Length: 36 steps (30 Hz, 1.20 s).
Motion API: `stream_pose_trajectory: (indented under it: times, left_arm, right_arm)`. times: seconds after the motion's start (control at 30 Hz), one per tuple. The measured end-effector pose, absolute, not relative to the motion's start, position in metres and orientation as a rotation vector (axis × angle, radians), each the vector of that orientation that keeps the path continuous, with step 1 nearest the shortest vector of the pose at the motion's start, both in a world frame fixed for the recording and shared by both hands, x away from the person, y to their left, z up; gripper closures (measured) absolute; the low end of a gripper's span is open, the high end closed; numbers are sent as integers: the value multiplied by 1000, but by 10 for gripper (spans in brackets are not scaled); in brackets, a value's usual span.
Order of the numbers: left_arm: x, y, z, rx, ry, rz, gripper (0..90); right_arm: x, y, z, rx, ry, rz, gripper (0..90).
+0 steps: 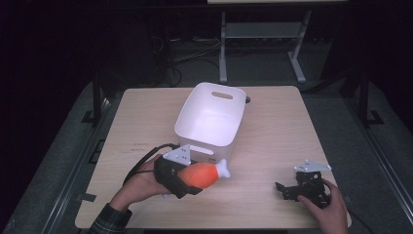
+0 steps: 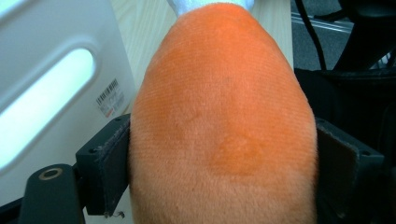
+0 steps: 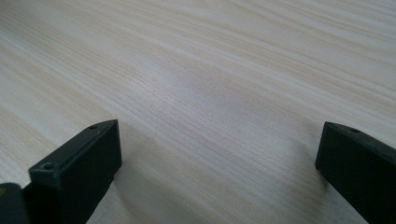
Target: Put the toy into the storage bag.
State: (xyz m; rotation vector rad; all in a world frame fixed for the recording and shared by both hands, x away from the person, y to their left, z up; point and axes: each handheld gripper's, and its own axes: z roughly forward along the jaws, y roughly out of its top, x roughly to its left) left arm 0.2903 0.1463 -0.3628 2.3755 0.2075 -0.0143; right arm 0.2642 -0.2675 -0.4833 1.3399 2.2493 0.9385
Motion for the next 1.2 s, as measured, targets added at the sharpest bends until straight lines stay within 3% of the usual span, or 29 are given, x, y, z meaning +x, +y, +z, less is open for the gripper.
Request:
stream_pose_trajectory:
  times: [1.2]
  left_arm:
    - [332,136,-304,2341,175,19,160]
  right_arm:
    - [264,-268,-483,1341,2249,940,0]
